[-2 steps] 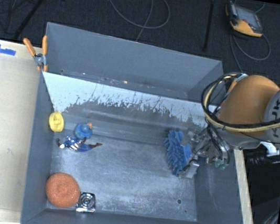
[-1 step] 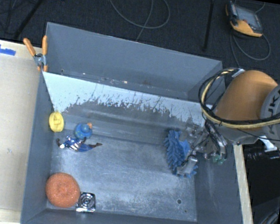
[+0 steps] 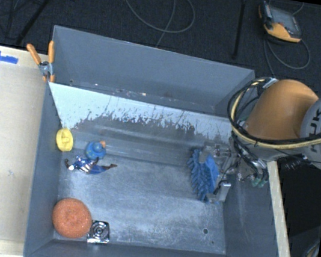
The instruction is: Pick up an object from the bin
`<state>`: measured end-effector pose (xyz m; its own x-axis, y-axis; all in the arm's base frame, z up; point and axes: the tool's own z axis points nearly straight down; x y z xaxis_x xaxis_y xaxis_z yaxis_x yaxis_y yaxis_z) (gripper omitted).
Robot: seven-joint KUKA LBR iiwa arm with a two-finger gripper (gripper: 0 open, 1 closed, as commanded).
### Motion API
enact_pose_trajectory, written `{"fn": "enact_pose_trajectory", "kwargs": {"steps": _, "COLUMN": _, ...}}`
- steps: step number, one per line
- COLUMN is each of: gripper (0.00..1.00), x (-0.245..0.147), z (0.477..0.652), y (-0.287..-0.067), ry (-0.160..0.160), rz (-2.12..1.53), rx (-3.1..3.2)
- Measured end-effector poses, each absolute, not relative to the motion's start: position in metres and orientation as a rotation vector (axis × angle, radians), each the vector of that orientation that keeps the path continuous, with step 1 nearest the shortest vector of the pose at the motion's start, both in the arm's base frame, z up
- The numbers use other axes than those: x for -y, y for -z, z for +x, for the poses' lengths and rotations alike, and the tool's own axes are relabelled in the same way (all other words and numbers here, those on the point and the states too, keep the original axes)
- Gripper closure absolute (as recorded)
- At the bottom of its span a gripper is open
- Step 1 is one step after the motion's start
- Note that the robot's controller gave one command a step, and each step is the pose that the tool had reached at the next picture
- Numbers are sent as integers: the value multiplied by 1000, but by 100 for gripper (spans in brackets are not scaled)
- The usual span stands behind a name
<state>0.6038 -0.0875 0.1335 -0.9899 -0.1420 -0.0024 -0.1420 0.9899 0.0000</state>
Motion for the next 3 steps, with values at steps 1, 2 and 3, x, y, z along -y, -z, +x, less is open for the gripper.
{"fn": "enact_pose_trajectory", "kwargs": {"steps": 1, "gripper": 0, "x": 114, "z": 610, "y": -120, "ry": -1, "rz": -2, "rx": -3138}}
{"fn": "enact_pose_trajectory", "kwargs": {"steps": 2, "gripper": 0, "x": 123, "z": 604, "y": -99, "ry": 0, "rz": -83, "rx": -3138}}
{"fn": "enact_pose_trajectory", "kwargs": {"steps": 3, "gripper": 0, "x": 124, "z": 610, "y": -82, "ry": 0, "rz": -139, "rx": -3135}}
